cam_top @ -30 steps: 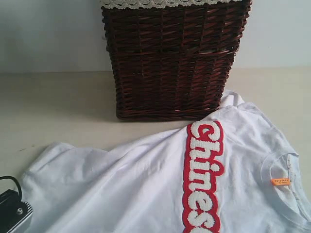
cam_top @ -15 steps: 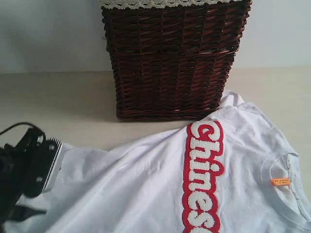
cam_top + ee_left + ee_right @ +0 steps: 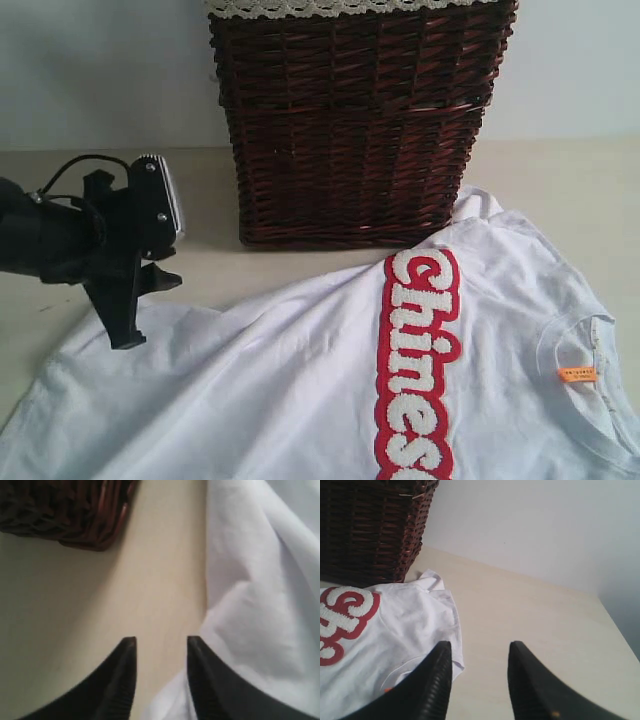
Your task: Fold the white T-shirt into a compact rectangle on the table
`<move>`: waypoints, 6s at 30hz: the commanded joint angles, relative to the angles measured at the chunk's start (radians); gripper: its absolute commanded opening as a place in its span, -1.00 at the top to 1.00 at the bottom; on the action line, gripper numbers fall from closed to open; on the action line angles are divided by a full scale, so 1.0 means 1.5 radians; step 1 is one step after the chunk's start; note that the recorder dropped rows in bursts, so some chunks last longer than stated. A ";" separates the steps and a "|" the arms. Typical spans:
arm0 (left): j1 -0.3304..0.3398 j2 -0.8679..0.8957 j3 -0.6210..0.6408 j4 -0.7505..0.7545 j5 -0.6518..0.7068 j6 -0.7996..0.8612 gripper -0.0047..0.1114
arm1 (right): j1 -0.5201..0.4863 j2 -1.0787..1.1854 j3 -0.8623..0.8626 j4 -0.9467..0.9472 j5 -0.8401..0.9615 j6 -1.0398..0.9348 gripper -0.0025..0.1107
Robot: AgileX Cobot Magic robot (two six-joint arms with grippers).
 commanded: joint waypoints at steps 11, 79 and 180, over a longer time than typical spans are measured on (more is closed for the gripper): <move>0.002 0.128 -0.055 0.004 0.035 0.047 0.12 | 0.000 -0.003 0.001 0.002 -0.003 0.001 0.31; 0.017 0.003 0.210 -0.259 -0.048 -0.035 0.92 | 0.000 -0.003 0.001 0.002 -0.003 0.001 0.31; 0.350 0.096 -0.005 -0.028 0.276 -0.514 0.34 | 0.000 -0.003 0.001 0.003 -0.013 0.001 0.31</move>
